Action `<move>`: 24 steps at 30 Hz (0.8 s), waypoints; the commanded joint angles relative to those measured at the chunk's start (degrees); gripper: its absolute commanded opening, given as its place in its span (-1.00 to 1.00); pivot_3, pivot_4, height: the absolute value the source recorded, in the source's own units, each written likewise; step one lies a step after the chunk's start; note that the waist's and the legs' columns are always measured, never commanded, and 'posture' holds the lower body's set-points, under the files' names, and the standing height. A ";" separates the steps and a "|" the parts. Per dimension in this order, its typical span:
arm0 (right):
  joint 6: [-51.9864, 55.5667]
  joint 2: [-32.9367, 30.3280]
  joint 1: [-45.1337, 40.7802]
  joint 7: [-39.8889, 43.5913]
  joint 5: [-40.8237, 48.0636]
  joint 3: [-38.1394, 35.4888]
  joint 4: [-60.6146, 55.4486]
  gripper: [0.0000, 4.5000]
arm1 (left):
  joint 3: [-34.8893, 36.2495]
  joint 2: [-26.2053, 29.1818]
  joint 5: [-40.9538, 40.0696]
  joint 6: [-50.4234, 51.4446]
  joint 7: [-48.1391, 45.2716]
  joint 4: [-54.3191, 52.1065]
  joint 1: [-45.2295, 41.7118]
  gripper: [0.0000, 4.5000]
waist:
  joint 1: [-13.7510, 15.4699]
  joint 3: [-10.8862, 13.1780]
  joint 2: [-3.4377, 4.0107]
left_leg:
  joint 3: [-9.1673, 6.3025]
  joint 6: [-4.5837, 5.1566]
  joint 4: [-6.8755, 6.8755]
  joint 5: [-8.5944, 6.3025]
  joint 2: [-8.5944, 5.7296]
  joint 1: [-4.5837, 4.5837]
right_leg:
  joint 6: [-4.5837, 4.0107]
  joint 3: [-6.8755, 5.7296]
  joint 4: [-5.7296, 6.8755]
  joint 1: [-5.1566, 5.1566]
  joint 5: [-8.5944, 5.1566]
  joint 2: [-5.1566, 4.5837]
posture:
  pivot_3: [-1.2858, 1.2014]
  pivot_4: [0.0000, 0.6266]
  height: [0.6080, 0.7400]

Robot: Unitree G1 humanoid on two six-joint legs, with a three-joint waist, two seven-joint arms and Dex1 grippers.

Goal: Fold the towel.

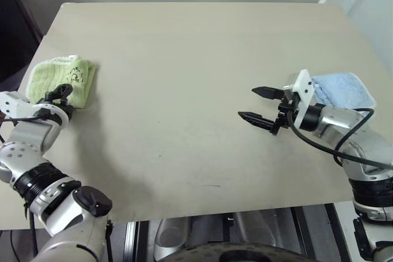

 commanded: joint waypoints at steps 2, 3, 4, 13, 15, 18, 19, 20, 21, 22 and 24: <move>-1.69 -0.79 0.65 0.39 -0.14 -2.53 -2.00 1.00 | -0.56 1.17 -1.55 0.90 0.64 -5.10 3.30 1.00 | -0.17 0.00 0.00 | 0.00 -0.08 -0.01 0.04 0.00 -0.01 | -0.01 0.01 0.00 -0.02 -0.02 0.01 | 0.03 -0.52 0.44; -1.89 -0.78 0.82 0.46 -0.15 -2.59 -1.97 1.00 | -0.51 1.18 -1.96 1.82 1.16 -5.91 4.52 1.00 | -0.24 0.00 0.00 | 0.01 -0.12 -0.01 0.05 0.00 -0.01 | -0.02 0.01 0.00 -0.02 -0.02 0.02 | 0.03 -0.52 0.44; -2.11 -0.68 0.90 0.46 -0.22 -2.59 -1.84 1.00 | -0.48 1.06 -2.66 2.99 1.44 -6.99 5.96 1.00 | -0.30 0.00 0.00 | 0.01 -0.14 -0.02 0.06 0.00 -0.01 | -0.02 0.01 0.00 -0.03 -0.03 0.02 | 0.03 -0.52 0.44; -3.57 0.81 1.10 -0.26 -1.09 -2.85 -1.17 1.00 | -22.55 7.85 0.57 -2.27 -28.78 -26.37 21.99 1.00 | -0.17 -0.01 -0.02 | -0.13 0.38 -0.05 -0.31 -0.01 0.01 | -0.12 -0.05 0.06 -0.20 -0.13 0.03 | 0.03 -0.52 0.44; -3.56 0.80 1.40 -0.37 -1.15 -3.17 -1.44 1.00 | -25.28 9.34 1.25 -4.03 -34.23 -27.57 22.80 1.00 | -0.10 -0.03 -0.05 | -0.20 0.43 -0.03 -0.34 0.01 0.02 | -0.15 -0.09 0.07 -0.28 -0.13 0.02 | 0.03 -0.52 0.44; -3.41 0.59 1.84 -0.58 -1.06 -3.85 -1.85 1.00 | -28.67 10.28 3.24 -8.83 -40.85 -29.23 23.48 1.00 | -0.33 -0.03 -0.04 | -0.20 0.40 -0.03 -0.36 0.01 -0.06 | -0.19 -0.05 0.14 -0.16 -0.11 0.02 | 0.03 -0.52 0.44; -3.36 0.54 1.99 -0.66 -1.03 -4.07 -1.94 1.00 | -29.37 10.11 3.82 -10.56 -42.40 -29.57 23.46 1.00 | -0.42 -0.04 -0.02 | -0.19 0.39 -0.04 -0.36 0.01 -0.07 | -0.19 -0.04 0.14 -0.19 -0.11 0.02 | 0.03 -0.52 0.44; -3.25 0.42 2.33 -0.98 -1.00 -4.62 -2.14 1.00 | -31.40 10.18 5.04 -12.98 -44.96 -30.67 23.18 1.00 | -0.49 -0.03 -0.03 | -0.19 0.36 -0.05 -0.36 0.01 -0.08 | -0.20 -0.02 0.15 -0.21 -0.12 0.03 | 0.03 -0.52 0.44; -3.17 0.35 2.58 -1.21 -1.00 -5.01 -2.29 1.00 | -32.88 10.26 5.98 -14.72 -46.81 -31.38 23.00 1.00 | -0.52 -0.03 -0.02 | -0.21 0.34 -0.06 -0.37 0.02 -0.10 | -0.21 -0.02 0.15 -0.24 -0.13 0.03 | 0.03 -0.52 0.44; -2.99 0.29 2.94 -1.57 -0.95 -5.49 -2.56 1.00 | -35.16 9.18 8.95 -21.11 -50.03 -31.62 22.49 1.00 | -0.55 -0.03 -0.02 | -0.20 0.32 -0.06 -0.38 0.02 -0.11 | -0.22 -0.02 0.15 -0.26 -0.14 0.04 | 0.03 -0.52 0.44; -2.30 -0.22 3.79 -2.40 -1.45 -5.96 -2.89 1.00 | -39.57 7.89 14.20 -32.15 -56.70 -31.31 22.05 1.00 | -0.46 -0.03 0.00 | -0.21 0.33 -0.06 -0.39 0.04 -0.12 | -0.21 0.00 0.14 -0.26 -0.16 0.03 | 0.03 -0.52 0.44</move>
